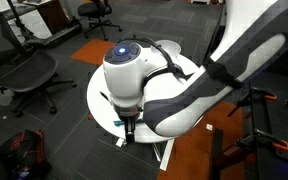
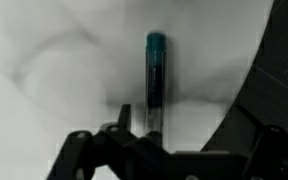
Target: Place the green marker inside the grey bowl on the table
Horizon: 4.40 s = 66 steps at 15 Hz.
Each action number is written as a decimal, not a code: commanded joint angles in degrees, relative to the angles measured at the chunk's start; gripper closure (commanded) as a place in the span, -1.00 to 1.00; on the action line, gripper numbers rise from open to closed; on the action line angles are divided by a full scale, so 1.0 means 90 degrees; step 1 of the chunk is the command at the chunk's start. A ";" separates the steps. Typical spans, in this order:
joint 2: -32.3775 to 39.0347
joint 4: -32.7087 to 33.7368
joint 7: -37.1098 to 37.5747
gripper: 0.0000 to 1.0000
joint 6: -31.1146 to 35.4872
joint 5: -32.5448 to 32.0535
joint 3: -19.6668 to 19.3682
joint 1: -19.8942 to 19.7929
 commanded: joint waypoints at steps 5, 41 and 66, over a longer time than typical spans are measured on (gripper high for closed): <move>0.0108 0.0310 0.0470 -0.02 -0.0252 -0.0042 -0.0181 0.0077; -0.3739 -0.1625 0.4351 0.91 -0.1385 -0.1241 -0.1894 -0.1159; -0.2236 -0.1076 0.4362 0.91 -0.0211 -0.0328 -0.2006 -0.2115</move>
